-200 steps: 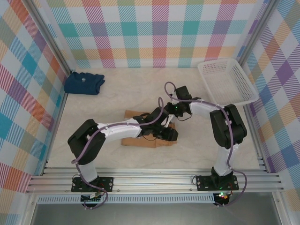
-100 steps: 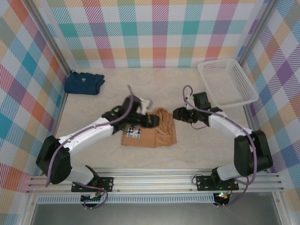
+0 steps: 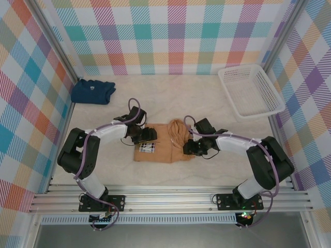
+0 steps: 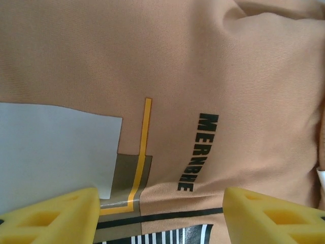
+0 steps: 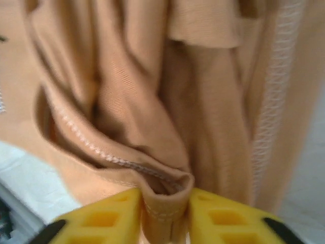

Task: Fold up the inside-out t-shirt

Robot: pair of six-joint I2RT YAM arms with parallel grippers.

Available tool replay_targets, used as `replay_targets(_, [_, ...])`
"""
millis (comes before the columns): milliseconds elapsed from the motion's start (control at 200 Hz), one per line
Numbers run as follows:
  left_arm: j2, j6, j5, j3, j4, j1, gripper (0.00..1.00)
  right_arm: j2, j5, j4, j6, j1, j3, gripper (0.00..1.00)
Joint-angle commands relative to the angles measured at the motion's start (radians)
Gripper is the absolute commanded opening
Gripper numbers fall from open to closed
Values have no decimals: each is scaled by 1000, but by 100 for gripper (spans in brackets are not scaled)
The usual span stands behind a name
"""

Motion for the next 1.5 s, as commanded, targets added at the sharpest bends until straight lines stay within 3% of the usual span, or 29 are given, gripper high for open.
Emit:
replay_targets(0, [-29,15,23,-68,-47,-6,65,31,102,-73,-69,-42,79,18])
replay_targets(100, [-92,-5,70,-145,-43,-50,65,69,129,-100,-119,-92,136,15])
replay_targets(220, [-149,-52,127,-188,-29,-178,65,120,169,-139,-183,-132,225,16])
replay_targets(350, [-189,-113,123,-167,10,-300,66,173,210,-184,-228,-159,335,22])
replay_targets(465, [-239,-95,83,-105,28,-323,68,157,284,-237,-275,-163,405,31])
replay_targets(565, [-288,-26,-23,-50,26,-302,70,103,291,-260,-293,-163,400,41])
replay_targets(675, [-260,4,-14,15,42,-162,70,43,167,-230,-246,-163,324,49])
replay_targets(760, [-153,30,-4,116,10,-64,69,31,84,-192,-207,-163,283,52])
replay_targets(920, [99,122,-30,345,-117,-3,65,82,125,-166,-228,-163,304,54])
replay_targets(1225, [296,156,-4,510,-206,4,49,203,133,-131,-260,-162,359,46])
replay_targets(1495, [303,141,68,515,-176,4,16,198,122,-118,-270,-163,359,16])
